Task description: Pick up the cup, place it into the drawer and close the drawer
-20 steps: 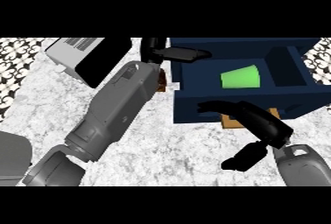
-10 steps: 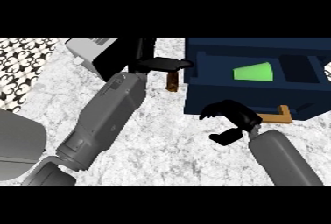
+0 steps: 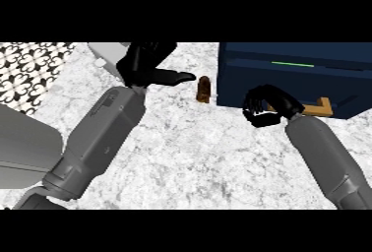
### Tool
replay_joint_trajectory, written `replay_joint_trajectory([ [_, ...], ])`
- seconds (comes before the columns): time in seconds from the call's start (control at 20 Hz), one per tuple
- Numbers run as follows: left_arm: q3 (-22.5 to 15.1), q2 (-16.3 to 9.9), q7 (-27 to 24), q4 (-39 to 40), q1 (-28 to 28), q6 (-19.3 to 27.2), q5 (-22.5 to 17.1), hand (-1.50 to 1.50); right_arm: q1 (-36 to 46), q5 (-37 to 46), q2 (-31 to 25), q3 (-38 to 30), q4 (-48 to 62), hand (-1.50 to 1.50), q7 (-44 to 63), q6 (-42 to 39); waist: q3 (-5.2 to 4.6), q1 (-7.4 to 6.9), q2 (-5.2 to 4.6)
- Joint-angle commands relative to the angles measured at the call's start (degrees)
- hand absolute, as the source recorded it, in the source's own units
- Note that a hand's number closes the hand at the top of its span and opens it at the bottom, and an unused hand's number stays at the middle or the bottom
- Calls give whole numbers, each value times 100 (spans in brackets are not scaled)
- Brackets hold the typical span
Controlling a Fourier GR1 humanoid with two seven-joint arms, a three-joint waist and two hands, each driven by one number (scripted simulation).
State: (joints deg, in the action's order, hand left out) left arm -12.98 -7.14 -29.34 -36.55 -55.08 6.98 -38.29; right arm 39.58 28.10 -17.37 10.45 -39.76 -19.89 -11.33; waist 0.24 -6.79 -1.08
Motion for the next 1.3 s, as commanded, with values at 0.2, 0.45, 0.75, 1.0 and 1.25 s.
replay_joint_trajectory([
  [0.2, -134, -221, 204, -466, 408, -307, 7, -150, 1231, -280, -335, -857, 1174, 150, -80, 421, 8, -287, -78],
  [0.45, -100, -283, 97, -528, 635, -475, -39, -150, 1445, -534, -670, -1092, 1189, 150, -44, 103, 2, -375, -158],
  [0.75, -97, -453, 270, -671, 602, -659, -83, -150, 1463, -729, -881, -1205, 1012, 150, -59, -144, 1, -509, -171],
  [1.0, -141, -428, 251, -765, 697, -713, -76, -150, 1426, -901, -1036, -1275, 877, 150, -31, -461, -3, -556, -168],
  [1.25, -144, -437, 250, -779, 824, -803, -103, -150, 1386, -1006, -1093, -1301, 730, 150, -4, -644, -11, -582, -187],
])
